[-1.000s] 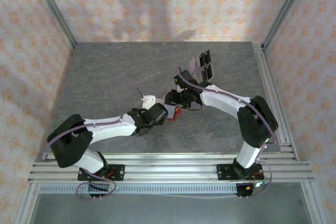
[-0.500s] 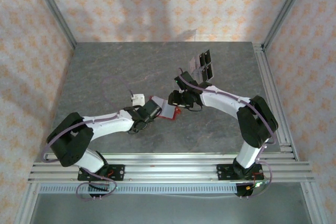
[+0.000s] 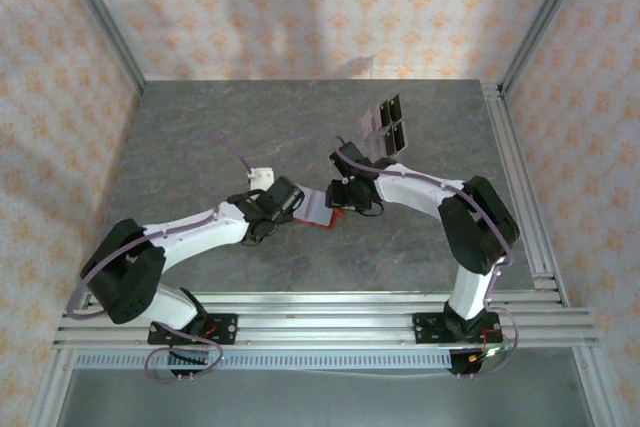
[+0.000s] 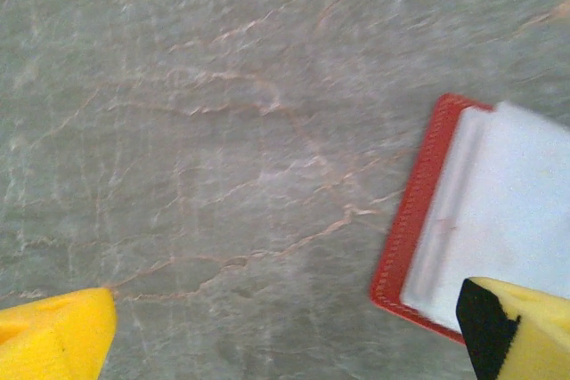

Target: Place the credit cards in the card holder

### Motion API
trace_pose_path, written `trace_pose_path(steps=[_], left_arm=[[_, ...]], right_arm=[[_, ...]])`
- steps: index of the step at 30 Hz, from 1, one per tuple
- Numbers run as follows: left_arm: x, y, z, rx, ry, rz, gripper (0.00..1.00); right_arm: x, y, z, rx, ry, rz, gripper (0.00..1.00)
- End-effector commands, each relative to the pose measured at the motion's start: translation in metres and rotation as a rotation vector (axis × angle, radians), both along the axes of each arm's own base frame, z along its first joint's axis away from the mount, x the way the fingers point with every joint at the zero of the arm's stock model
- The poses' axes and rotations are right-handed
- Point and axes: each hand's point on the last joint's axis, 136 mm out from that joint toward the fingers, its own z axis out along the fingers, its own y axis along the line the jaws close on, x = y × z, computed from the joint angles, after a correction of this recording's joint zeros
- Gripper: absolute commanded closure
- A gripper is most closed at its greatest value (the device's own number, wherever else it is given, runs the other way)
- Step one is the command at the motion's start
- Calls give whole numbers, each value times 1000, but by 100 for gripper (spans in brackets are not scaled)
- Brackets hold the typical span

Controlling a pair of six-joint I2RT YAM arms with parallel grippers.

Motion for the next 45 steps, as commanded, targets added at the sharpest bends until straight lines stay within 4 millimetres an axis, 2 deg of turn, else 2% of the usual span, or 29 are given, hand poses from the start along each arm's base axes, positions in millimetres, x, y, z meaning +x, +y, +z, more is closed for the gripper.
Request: trace_pose_path(steps=[1,6,10,18,24,27,28,30,33,35,37,40,45], left_arm=[[16,-14,18,-37,-29,-55,0],[28,-21,9,-10,17,-69,0],[30,-23,3,-8,35,-71,0],[30,-23,1,-4,43,-76,0],[32,-26,-3,1,56,-86,0],[32,-27,-6,-5,60,-87,0],[33,-27,-6,-7,59,-88,0],[32,-27,-8,-3,61,-89,0],[35,-26,-8,-6,60,-82,0],[40,-24,-7,-16,60,-73,0],[46,-23,-7,-36,66,-63,0],[59,-22,-3,-57,80,-70,0],[86,-26,4,-71,111,-88,0]], right_arm=[[3,-2,-3,-48,-10,10,54],[1,-10,-12,-89,-11,8,55],[2,-23,-15,-146,-31,4,58],[3,-43,-13,-198,-37,11,79],[12,-66,-2,-237,-55,-12,80],[21,-75,10,-239,-68,-27,78],[24,-75,17,-230,-73,-25,74],[31,-72,33,-211,-99,-21,69],[46,-66,68,-162,-152,-34,65],[61,-65,90,-147,-187,-46,63],[75,-67,102,-153,-201,-57,62],[98,-71,111,-168,-201,-71,61],[133,-83,105,-244,-182,-94,60]])
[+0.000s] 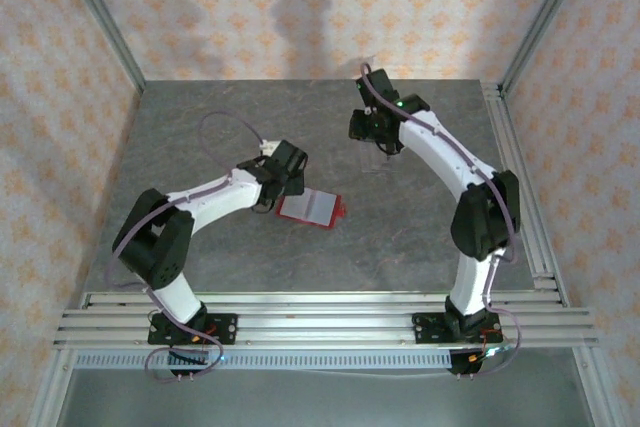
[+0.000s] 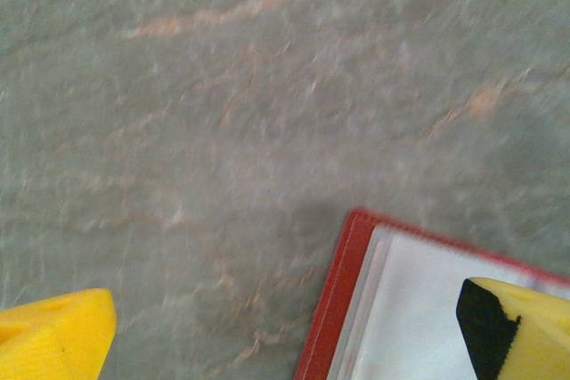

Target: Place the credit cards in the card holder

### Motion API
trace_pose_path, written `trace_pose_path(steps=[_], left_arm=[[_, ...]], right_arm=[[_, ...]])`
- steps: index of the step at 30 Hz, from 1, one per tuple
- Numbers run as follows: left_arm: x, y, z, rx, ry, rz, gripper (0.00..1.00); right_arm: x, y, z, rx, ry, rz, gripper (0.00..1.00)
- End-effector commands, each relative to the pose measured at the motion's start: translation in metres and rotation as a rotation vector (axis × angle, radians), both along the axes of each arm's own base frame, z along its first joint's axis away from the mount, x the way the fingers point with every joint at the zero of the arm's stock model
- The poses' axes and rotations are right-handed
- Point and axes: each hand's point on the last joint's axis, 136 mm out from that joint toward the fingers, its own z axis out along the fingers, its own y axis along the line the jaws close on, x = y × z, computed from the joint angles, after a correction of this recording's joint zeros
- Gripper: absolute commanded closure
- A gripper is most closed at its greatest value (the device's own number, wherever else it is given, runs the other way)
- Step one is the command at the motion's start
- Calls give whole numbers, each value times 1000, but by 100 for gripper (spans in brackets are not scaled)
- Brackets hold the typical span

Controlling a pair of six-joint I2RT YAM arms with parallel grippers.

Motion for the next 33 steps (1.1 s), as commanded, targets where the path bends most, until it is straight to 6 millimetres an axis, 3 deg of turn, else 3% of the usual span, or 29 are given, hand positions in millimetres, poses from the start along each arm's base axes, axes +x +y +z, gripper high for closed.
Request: trace_pose_path(steps=[1,7,14,20,33], left_arm=[[17,-4,6,5,32,-45,0],[49,-7,-2,13,82,-52,0],[68,-9,-21,33,123,-56,0],[74,-10,-25,33,131,-53,0],[74,-9,-14,27,114,-48,0]], right_arm=[[5,-23,-35,-141,113,-22,60],[40,-28,-46,-165,121,-45,60],[69,-27,-64,-206,141,-43,62],[88,-36,-76,-235,133,-77,64],[102,-36,-110,-262,151,-57,67]])
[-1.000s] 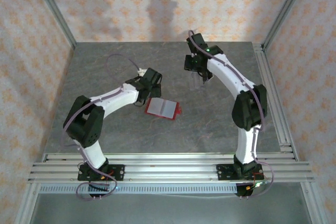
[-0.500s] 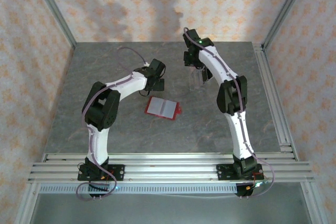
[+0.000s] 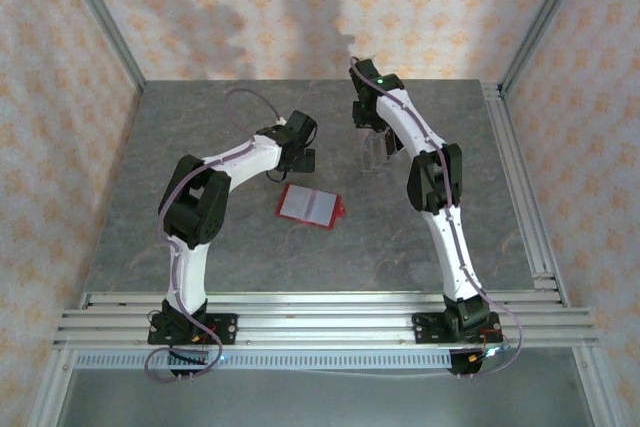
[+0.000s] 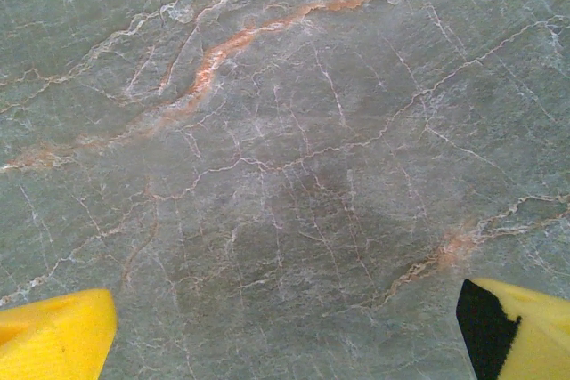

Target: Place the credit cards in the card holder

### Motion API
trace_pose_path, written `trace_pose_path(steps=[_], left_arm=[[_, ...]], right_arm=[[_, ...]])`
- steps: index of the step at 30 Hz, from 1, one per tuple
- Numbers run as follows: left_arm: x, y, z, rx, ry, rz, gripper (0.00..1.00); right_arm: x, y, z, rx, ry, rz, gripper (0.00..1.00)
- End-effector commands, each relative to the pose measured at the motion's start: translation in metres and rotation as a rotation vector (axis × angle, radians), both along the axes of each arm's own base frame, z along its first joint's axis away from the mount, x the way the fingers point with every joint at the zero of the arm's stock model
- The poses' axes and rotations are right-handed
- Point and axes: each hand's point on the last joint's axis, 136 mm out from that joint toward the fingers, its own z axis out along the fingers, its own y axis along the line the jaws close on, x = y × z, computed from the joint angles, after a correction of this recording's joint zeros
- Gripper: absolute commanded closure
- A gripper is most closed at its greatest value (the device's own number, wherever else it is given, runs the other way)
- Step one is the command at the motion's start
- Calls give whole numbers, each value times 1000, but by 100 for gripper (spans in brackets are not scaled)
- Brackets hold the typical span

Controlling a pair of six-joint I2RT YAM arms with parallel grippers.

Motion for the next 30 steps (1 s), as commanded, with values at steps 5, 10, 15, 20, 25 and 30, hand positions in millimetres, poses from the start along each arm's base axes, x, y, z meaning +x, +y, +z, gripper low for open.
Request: trace_pose_path(steps=[5,10,15,20,25,30], left_arm=[[0,8,17,6,-12,11,0],[0,7,17,2,-14,10,0],[-1,8,15,3,-9,9,0],[-2,7,12,1,-7,11,0],[-2,7,11,0,-3,11,0],[-2,6,11,0,-3,8,0]], right_arm=[[4,-3,-17,-30,16,3,69],[3,0,-15,-17,19,7,77],[2,1,-6,1,8,10,79],[3,1,1,0,-6,14,82],[4,1,0,-5,-6,17,86],[4,2,-1,-2,-7,23,94]])
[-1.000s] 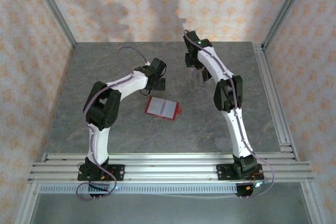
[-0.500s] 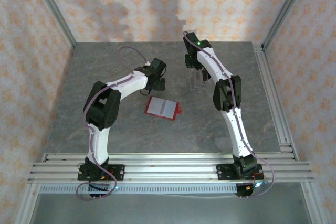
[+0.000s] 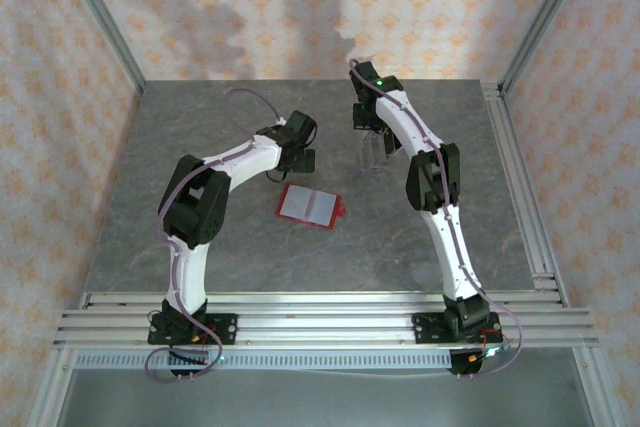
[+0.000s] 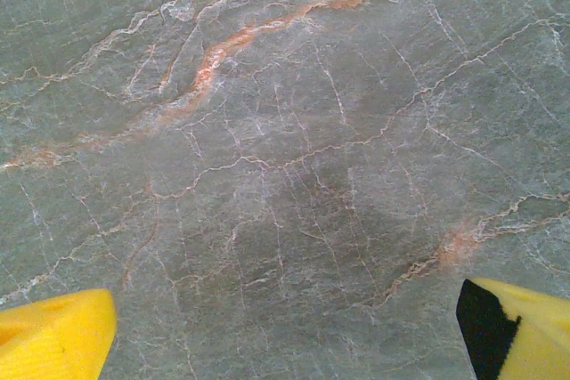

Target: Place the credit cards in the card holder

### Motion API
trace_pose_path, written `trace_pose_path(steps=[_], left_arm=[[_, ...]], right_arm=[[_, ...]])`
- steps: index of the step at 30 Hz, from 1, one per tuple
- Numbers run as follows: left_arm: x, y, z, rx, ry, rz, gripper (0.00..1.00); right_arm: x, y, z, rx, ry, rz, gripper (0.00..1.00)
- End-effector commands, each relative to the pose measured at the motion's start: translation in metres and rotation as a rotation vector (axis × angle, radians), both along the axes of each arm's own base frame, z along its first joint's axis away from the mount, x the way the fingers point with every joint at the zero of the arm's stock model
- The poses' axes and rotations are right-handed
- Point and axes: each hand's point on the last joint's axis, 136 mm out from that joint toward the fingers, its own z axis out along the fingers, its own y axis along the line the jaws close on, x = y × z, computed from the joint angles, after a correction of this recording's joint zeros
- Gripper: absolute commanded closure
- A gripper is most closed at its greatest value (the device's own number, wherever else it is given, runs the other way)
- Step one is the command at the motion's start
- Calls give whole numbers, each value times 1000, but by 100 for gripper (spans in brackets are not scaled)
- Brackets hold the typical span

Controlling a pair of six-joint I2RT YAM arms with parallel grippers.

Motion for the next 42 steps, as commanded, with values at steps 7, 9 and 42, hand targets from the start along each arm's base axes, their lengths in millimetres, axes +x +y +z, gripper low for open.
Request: trace_pose_path(steps=[7,9,42], left_arm=[[-1,7,10,4,-3,6,0],[-1,7,10,9,-3,5,0],[-19,34,-23,144,96,41,0]], right_arm=[[2,3,16,16,-26,19,100],[1,4,20,22,-31,22,100],[-17,25,139,235,-185,45,100]])
